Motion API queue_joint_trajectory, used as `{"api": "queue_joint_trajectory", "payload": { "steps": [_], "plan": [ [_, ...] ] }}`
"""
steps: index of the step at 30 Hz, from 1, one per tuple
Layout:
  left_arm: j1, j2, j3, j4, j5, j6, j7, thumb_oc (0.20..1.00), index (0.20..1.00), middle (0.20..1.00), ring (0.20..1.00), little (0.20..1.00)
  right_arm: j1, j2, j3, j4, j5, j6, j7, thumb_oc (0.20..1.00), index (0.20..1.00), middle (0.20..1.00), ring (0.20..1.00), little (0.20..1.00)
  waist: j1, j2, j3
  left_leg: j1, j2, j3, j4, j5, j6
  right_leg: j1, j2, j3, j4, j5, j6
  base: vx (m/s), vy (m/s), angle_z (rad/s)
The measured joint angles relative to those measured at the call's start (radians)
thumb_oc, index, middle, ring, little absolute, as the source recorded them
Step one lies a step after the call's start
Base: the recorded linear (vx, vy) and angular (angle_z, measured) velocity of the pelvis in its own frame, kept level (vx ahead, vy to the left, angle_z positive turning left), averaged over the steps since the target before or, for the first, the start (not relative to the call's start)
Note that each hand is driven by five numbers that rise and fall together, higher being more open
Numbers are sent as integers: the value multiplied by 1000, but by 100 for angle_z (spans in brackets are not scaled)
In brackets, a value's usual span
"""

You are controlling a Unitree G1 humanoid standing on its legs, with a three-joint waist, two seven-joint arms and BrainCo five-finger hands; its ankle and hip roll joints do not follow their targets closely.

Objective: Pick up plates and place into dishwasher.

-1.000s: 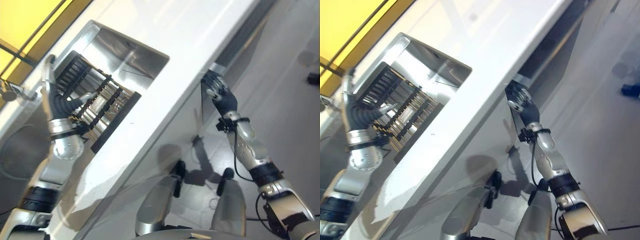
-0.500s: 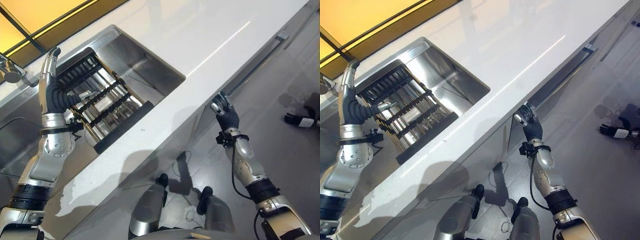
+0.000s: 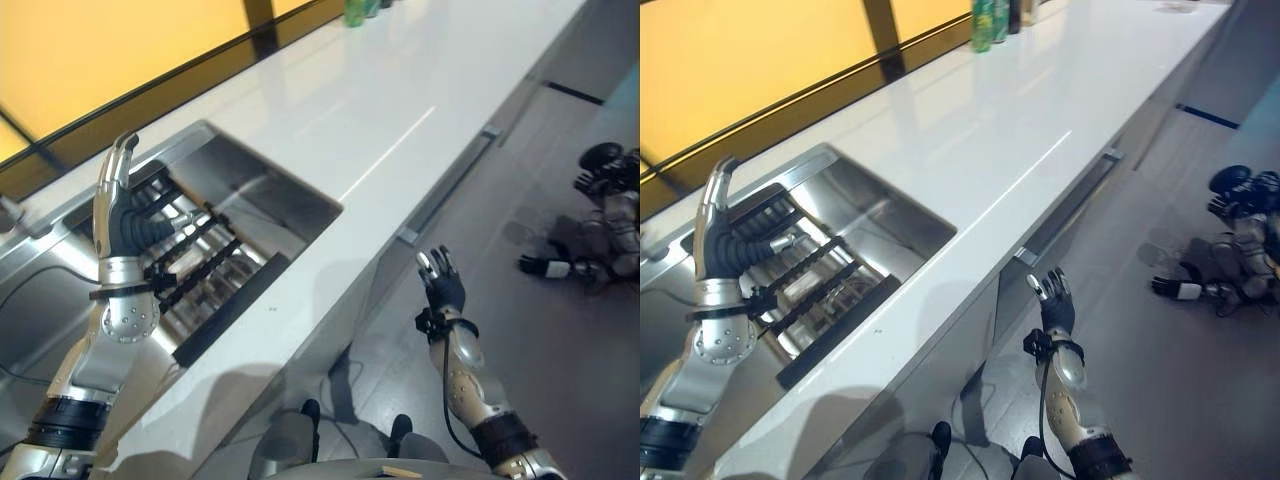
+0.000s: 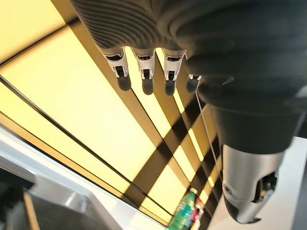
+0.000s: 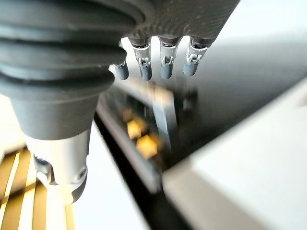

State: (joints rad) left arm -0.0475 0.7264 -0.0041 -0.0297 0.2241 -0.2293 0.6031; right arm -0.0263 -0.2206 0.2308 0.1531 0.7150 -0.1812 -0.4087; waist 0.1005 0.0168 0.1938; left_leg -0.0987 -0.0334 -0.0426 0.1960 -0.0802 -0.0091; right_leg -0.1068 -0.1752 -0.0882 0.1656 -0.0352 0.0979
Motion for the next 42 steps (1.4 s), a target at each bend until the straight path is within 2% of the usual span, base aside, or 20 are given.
{"api": "queue_joint_trajectory", "payload": {
  "steps": [4,8,11,14,19,22,24,26,28,30,34,37,42],
  "plan": [
    [5,-41,-2,-22,-1,7,25,1000,1000,1000,1000,1000,8,-11,-24,-103,-68,10,-117,1000,1000,1000,1000,1000,-41,-7,-14,28,-10,43,-37,4,13,7,-5,50,-45,31,11,-38,178,-36],
    [5,-82,-13,-48,-3,8,36,1000,1000,1000,1000,1000,-6,-53,-28,-242,-182,5,-189,1000,1000,1000,1000,1000,-40,-2,-35,62,-13,39,-73,7,17,35,-8,51,-68,35,16,8,175,-5],
    [5,-91,-13,-59,-16,9,36,1000,1000,1000,1000,1000,-57,-93,-28,-288,-269,-13,-188,1000,1000,1000,1000,1000,-31,1,-46,72,-16,21,-85,13,16,55,-9,35,-66,28,22,38,143,19],
    [7,-108,-10,-60,-65,4,36,1000,1000,1000,1000,1000,-91,-135,-26,-312,-319,-43,-124,1000,1000,1000,1000,1000,-24,3,-69,79,-27,-25,-88,13,16,77,-19,-1,-40,-7,23,45,97,48],
    [9,-140,-10,-61,-100,-12,26,1000,1000,1000,1000,1000,-104,-189,-23,-334,-331,-57,1,1000,1000,1000,1000,1000,25,-7,-86,83,-45,-110,-79,17,10,108,-14,-5,7,-78,22,98,-20,58],
    [9,-160,-10,-66,-132,-23,6,1000,1000,1000,1000,1000,-106,-205,-25,-335,-331,-57,49,1000,1000,1000,1000,1000,27,-27,-108,55,-45,-185,-80,32,-5,150,32,31,-29,-104,4,117,-159,107],
    [10,-174,-13,-66,-147,-26,-5,1000,1000,1000,1000,1000,-110,-210,-24,-335,-331,-57,67,1000,1000,1000,1000,1000,22,-44,-123,35,-45,-189,-76,45,-9,174,51,60,-55,-116,-6,120,-192,131],
    [10,-181,-13,-66,-172,-29,-14,1000,1000,1000,1000,1000,-125,-222,-23,-335,-331,-47,81,1000,1000,1000,1000,1000,28,-51,-128,17,-44,-192,-79,58,-11,184,58,75,-55,-128,-13,107,-178,109],
    [11,-188,-13,-66,-174,-32,-19,1000,1000,1000,1000,1000,-144,-221,-21,-335,-330,-30,88,1000,1000,1000,1000,1000,50,-51,-128,19,-45,-241,-81,63,-15,186,68,83,-18,-152,-21,75,-150,81],
    [11,-188,-12,-67,-181,-34,-19,1000,1000,1000,1000,1000,-157,-220,-8,-335,-329,-29,97,1000,1000,1000,1000,1000,60,-67,-137,17,-53,-294,-86,71,-27,190,72,112,-15,-197,-28,61,-174,76],
    [44,-201,-12,-97,-192,-32,-16,1000,1000,1000,1000,1000,-161,-225,19,-335,-314,-14,115,1000,1000,1000,1000,1000,63,-61,-144,17,-25,-289,-132,93,-35,225,107,75,-66,-180,-55,72,-234,49],
    [56,-205,-11,-109,-219,-21,-38,1000,1000,1000,1000,1000,-160,-236,19,-335,-298,-1,122,1000,1000,1000,1000,1000,78,-59,-143,16,-10,-273,-145,112,-56,244,121,38,-86,-173,-67,39,-214,36],
    [69,-214,-8,-109,-284,-22,-59,1000,1000,1000,1000,1000,-161,-241,31,-331,-289,15,119,1000,1000,1000,1000,1000,82,-58,-142,-13,-13,-222,-133,130,-63,262,134,-2,-97,-183,-81,-15,-110,44]
  ]
}}
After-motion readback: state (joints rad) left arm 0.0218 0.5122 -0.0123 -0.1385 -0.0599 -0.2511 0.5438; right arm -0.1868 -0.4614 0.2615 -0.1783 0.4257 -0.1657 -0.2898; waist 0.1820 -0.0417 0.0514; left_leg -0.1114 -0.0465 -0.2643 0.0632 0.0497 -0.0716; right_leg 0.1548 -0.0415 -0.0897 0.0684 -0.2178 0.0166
